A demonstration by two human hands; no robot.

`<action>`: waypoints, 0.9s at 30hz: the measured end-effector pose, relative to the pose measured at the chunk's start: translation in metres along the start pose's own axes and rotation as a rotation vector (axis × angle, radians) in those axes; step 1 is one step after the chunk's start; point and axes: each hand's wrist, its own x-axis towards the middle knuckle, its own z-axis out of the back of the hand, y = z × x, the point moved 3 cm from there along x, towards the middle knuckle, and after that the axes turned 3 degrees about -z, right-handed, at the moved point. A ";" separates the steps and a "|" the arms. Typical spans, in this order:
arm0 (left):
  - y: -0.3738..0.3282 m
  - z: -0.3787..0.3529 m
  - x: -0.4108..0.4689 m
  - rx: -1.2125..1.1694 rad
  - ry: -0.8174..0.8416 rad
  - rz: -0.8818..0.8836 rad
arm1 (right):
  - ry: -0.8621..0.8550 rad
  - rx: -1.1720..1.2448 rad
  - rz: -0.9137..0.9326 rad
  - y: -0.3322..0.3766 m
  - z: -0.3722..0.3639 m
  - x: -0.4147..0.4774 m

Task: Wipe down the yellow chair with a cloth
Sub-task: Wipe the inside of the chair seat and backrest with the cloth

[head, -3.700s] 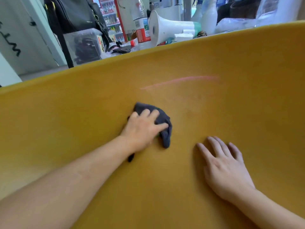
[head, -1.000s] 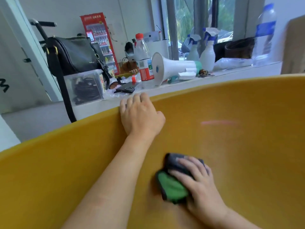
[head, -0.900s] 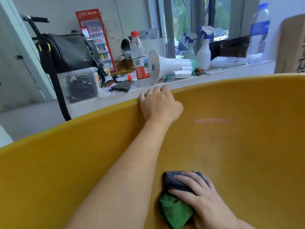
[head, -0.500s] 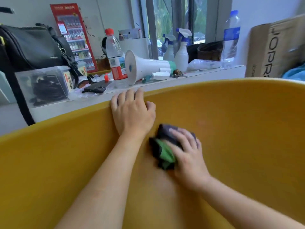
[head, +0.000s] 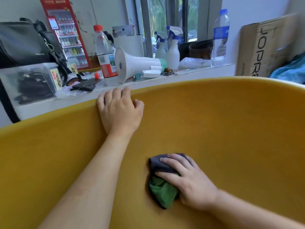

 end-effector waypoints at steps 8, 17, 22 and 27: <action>-0.002 -0.001 -0.001 -0.006 -0.002 0.002 | -0.383 -0.122 -0.608 -0.130 0.076 0.065; 0.000 -0.002 -0.004 0.017 0.017 -0.039 | -0.139 -0.299 -0.061 -0.119 0.076 0.038; -0.001 -0.001 -0.001 -0.015 0.037 0.007 | -0.533 0.105 -0.840 -0.082 0.066 0.125; 0.006 0.003 -0.001 -0.047 0.039 -0.023 | -0.280 0.058 -0.394 -0.053 0.061 0.140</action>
